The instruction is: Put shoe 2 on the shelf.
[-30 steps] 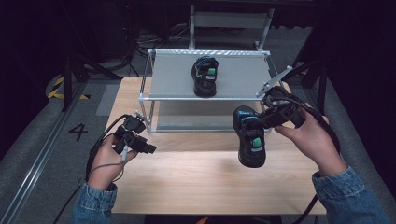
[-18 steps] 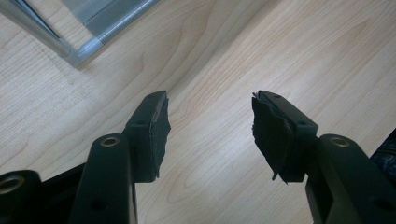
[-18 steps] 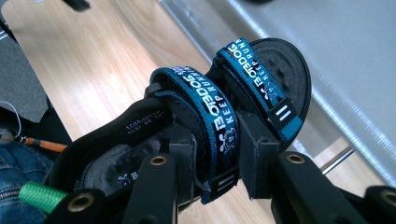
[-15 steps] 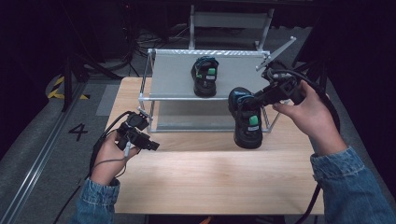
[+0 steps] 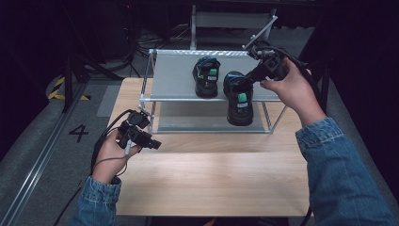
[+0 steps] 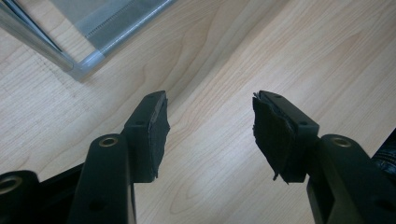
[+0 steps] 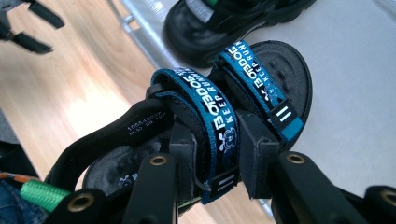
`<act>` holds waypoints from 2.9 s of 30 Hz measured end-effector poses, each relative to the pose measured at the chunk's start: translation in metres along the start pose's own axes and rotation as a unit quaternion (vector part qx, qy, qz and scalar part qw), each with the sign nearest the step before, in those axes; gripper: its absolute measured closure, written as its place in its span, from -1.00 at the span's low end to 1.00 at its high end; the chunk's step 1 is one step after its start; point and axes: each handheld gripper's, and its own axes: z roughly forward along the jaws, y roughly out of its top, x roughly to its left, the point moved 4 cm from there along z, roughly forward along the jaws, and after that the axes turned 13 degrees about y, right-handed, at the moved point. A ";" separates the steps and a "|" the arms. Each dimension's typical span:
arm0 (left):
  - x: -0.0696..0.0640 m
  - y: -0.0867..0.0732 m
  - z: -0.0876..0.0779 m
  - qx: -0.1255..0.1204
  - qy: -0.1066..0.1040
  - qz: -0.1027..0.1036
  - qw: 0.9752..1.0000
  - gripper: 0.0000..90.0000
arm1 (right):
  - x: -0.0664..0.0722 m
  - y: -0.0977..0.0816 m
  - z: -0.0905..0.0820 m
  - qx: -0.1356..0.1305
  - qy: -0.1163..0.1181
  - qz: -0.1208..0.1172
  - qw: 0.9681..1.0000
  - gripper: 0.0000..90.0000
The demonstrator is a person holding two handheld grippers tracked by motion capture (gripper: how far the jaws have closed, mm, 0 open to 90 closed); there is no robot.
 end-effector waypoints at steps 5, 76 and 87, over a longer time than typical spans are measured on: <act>0.003 -0.005 0.001 0.002 0.001 -0.002 1.000 0.01 | -0.017 0.014 0.006 0.000 0.000 0.005 1.000 0.55; -0.004 -0.034 -0.014 -0.002 0.014 -0.014 1.000 0.01 | -0.018 -0.022 -0.036 -0.078 -0.006 0.016 0.997 0.04; 0.000 -0.033 -0.015 -0.003 0.015 -0.020 1.000 0.00 | -0.001 -0.076 -0.052 -0.092 -0.011 0.021 0.995 -0.01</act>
